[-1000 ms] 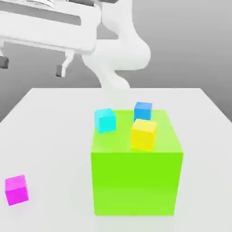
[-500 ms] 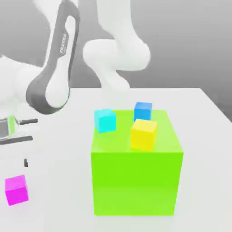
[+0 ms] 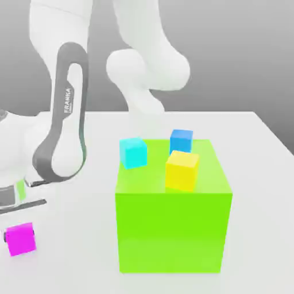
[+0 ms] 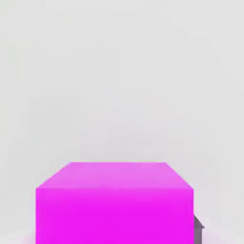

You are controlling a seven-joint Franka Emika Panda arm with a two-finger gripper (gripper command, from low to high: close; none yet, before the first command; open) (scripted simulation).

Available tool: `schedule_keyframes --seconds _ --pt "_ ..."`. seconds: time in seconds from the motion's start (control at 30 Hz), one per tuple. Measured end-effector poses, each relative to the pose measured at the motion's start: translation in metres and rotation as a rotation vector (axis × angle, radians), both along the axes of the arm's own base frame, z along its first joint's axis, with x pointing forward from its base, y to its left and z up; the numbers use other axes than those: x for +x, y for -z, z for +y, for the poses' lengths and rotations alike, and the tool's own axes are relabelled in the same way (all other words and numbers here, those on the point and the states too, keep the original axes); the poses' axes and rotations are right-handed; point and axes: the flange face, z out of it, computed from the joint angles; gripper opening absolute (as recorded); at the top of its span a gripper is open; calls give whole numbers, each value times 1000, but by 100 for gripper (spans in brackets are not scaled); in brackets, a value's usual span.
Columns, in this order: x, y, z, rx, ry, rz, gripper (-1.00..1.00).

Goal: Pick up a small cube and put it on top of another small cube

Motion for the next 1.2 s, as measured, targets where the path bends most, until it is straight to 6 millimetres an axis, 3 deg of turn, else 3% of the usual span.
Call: schedule_keyframes --seconds 0.07,0.13,0.27,0.37,0.57,0.77,1.0,1.07,1.2 --pt "11 -27 3 -4 10 -25 -100" --pt "27 -55 23 -3 9 -42 -100" --pt "57 -109 89 9 -29 -70 -100" --pt "65 -149 131 25 -32 -89 -100" --pt "57 -222 219 74 -52 -123 -100" --pt "20 -285 307 139 -102 -138 -100" --pt "-65 -296 369 75 -151 -43 -100" --pt "-81 -281 372 26 -150 -12 -100" --pt "-86 -227 372 6 -149 -1 -100"
